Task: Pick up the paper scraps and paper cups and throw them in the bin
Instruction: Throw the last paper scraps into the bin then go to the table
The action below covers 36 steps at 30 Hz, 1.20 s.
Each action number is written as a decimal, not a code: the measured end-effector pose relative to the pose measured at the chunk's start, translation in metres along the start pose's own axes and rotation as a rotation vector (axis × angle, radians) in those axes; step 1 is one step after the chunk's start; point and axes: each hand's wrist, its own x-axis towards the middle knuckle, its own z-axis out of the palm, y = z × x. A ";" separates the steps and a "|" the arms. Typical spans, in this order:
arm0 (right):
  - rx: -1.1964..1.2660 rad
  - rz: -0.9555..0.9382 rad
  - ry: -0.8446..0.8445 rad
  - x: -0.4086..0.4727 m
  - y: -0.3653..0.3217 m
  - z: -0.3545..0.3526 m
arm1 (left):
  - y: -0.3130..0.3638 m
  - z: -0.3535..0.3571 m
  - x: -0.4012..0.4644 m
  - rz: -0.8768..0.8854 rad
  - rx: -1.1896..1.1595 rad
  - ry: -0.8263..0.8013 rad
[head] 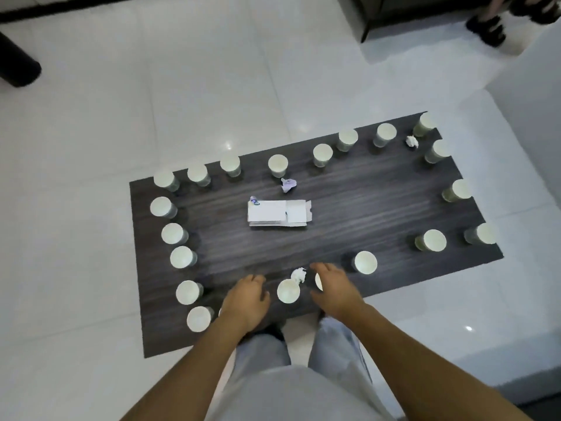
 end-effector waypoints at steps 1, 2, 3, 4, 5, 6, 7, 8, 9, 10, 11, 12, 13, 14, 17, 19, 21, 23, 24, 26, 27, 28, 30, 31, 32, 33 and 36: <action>-0.033 -0.025 -0.033 0.012 0.005 -0.003 | 0.002 0.006 0.005 -0.048 -0.031 0.016; -0.059 -0.052 -0.063 0.023 0.009 -0.005 | 0.004 0.011 0.010 -0.092 -0.060 0.033; -0.082 -0.078 -0.092 0.035 0.014 -0.005 | 0.006 0.018 0.014 -0.134 -0.089 0.044; -0.104 -0.104 -0.115 0.047 0.019 -0.004 | 0.008 0.024 0.019 -0.173 -0.113 0.052; -0.120 -0.125 -0.135 0.058 0.023 -0.004 | 0.010 0.029 0.022 -0.203 -0.130 0.054; -0.141 -0.146 -0.159 0.070 0.027 0.000 | 0.010 0.037 0.028 -0.231 -0.143 0.054; -0.161 -0.167 -0.178 0.083 0.029 0.003 | 0.010 0.044 0.035 -0.257 -0.157 0.063; -0.179 -0.183 -0.202 0.097 0.033 0.008 | 0.009 0.052 0.042 -0.283 -0.175 0.068; -0.197 -0.196 -0.220 0.111 0.036 0.013 | 0.009 0.058 0.051 -0.304 -0.194 0.073; -0.216 -0.213 -0.234 0.124 0.037 0.017 | 0.008 0.063 0.058 -0.316 -0.215 0.085; -0.244 -0.233 -0.250 0.138 0.040 0.025 | 0.005 0.070 0.068 -0.322 -0.236 0.100; -0.273 -0.256 -0.260 0.153 0.042 0.032 | 0.002 0.077 0.077 -0.324 -0.260 0.121; -0.302 -0.276 -0.271 0.167 0.045 0.040 | -0.002 0.084 0.088 -0.323 -0.282 0.139; -0.327 -0.290 -0.282 0.180 0.047 0.049 | -0.006 0.090 0.097 -0.319 -0.298 0.152; -0.403 -0.320 -0.330 0.209 0.053 0.075 | -0.018 0.107 0.125 -0.319 -0.317 0.171; -0.473 -0.360 -0.392 0.221 0.056 0.095 | -0.025 0.116 0.138 -0.351 -0.353 0.176; -0.543 -0.404 -0.423 0.225 0.060 0.110 | -0.030 0.123 0.146 -0.365 -0.369 0.174; -0.597 -0.435 -0.431 0.229 0.063 0.122 | -0.033 0.131 0.150 -0.382 -0.388 0.160; -0.604 -0.441 -0.436 0.231 0.065 0.126 | -0.034 0.134 0.151 -0.391 -0.397 0.154; -0.575 -0.432 -0.432 0.235 0.067 0.129 | -0.035 0.138 0.152 -0.397 -0.412 0.149; -0.548 -0.418 -0.418 0.237 0.067 0.128 | -0.036 0.139 0.152 -0.397 -0.419 0.145; -0.515 -0.397 -0.395 0.238 0.068 0.125 | -0.036 0.140 0.151 -0.395 -0.422 0.143; -0.425 -0.351 -0.328 0.238 0.067 0.116 | -0.035 0.139 0.150 -0.390 -0.424 0.135; -0.375 -0.333 -0.286 0.237 0.065 0.109 | -0.034 0.137 0.149 -0.387 -0.431 0.133; -0.331 -0.323 -0.248 0.235 0.062 0.103 | -0.032 0.134 0.149 -0.383 -0.441 0.129; -0.293 -0.321 -0.215 0.233 0.057 0.095 | -0.028 0.130 0.149 -0.375 -0.451 0.129; -0.200 -0.346 -0.157 0.221 0.041 0.074 | -0.016 0.110 0.149 -0.336 -0.481 0.149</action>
